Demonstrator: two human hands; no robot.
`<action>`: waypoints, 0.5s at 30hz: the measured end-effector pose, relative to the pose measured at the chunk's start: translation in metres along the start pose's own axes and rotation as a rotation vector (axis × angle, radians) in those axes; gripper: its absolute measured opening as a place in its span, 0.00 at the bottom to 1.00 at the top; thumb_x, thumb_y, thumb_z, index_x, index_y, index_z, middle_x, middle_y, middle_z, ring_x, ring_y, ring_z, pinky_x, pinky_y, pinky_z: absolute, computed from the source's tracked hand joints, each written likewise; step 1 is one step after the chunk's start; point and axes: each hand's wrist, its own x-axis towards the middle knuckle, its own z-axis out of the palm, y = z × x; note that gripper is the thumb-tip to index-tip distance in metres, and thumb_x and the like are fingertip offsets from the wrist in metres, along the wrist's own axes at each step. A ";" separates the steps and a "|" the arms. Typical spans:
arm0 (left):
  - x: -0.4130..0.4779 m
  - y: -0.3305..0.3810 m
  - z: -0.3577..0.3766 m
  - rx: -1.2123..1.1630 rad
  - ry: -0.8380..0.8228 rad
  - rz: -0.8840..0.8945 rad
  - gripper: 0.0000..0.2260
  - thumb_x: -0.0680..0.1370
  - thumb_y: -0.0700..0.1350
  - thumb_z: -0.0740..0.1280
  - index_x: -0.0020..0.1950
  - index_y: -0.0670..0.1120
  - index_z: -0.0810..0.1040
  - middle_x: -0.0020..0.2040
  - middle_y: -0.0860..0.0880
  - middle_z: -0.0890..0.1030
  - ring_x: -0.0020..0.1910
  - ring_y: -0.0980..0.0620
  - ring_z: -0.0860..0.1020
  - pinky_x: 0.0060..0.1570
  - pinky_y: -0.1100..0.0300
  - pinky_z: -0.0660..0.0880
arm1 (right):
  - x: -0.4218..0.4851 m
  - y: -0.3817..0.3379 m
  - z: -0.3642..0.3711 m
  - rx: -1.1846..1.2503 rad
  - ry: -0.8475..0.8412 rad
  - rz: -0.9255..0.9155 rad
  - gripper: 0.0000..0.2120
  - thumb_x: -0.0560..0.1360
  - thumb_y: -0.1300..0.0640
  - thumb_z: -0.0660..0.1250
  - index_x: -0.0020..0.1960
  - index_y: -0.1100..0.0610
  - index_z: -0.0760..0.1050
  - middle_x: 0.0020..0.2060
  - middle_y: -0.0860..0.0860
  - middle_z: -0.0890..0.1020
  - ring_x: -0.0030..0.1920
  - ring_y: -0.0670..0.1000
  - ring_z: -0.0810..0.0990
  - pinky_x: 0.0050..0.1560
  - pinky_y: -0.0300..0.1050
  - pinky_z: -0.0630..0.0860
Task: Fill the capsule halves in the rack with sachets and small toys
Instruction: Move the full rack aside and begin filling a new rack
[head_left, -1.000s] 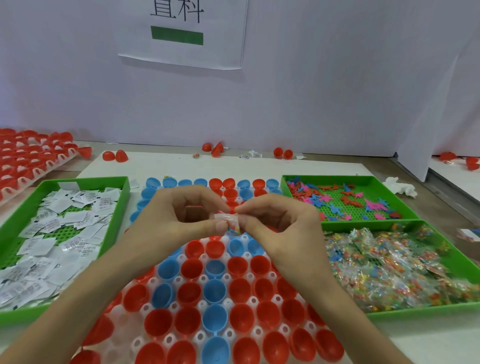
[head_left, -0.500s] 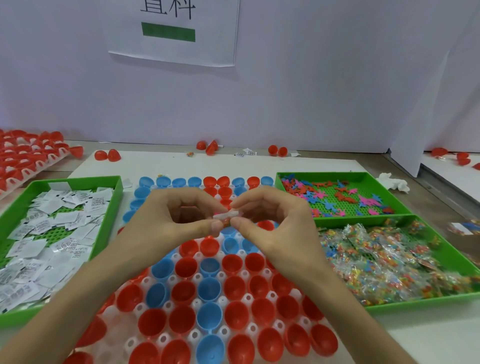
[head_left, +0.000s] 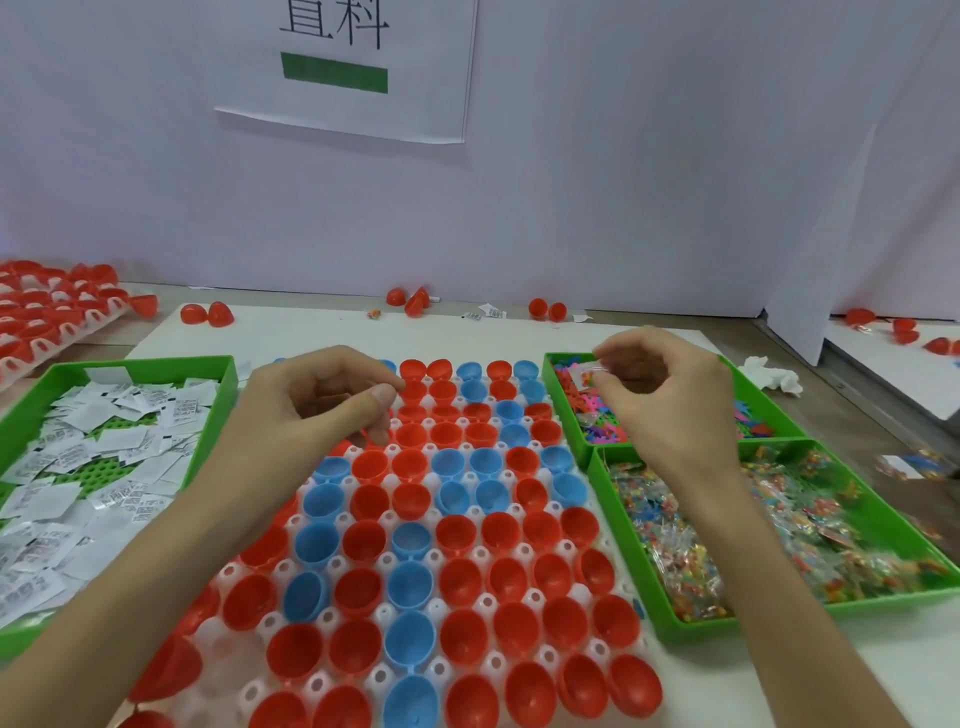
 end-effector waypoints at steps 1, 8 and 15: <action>0.000 0.000 0.000 -0.005 0.001 -0.001 0.04 0.72 0.47 0.70 0.44 0.52 0.85 0.34 0.46 0.83 0.34 0.53 0.82 0.38 0.67 0.78 | 0.005 0.000 0.003 -0.037 -0.018 -0.022 0.09 0.72 0.65 0.74 0.47 0.52 0.83 0.38 0.40 0.83 0.41 0.37 0.82 0.42 0.25 0.74; 0.001 -0.002 -0.001 -0.001 0.020 0.003 0.08 0.76 0.39 0.70 0.44 0.52 0.85 0.33 0.47 0.83 0.33 0.51 0.82 0.39 0.66 0.79 | 0.045 0.012 0.046 -0.286 -0.283 -0.092 0.09 0.73 0.63 0.73 0.51 0.53 0.81 0.38 0.45 0.82 0.38 0.39 0.80 0.45 0.33 0.78; 0.000 0.001 -0.001 -0.031 0.024 0.011 0.08 0.76 0.39 0.70 0.44 0.51 0.84 0.33 0.46 0.82 0.33 0.52 0.81 0.39 0.66 0.79 | 0.048 0.027 0.061 -0.395 -0.407 -0.074 0.11 0.72 0.66 0.70 0.50 0.53 0.82 0.39 0.48 0.83 0.40 0.44 0.81 0.47 0.43 0.82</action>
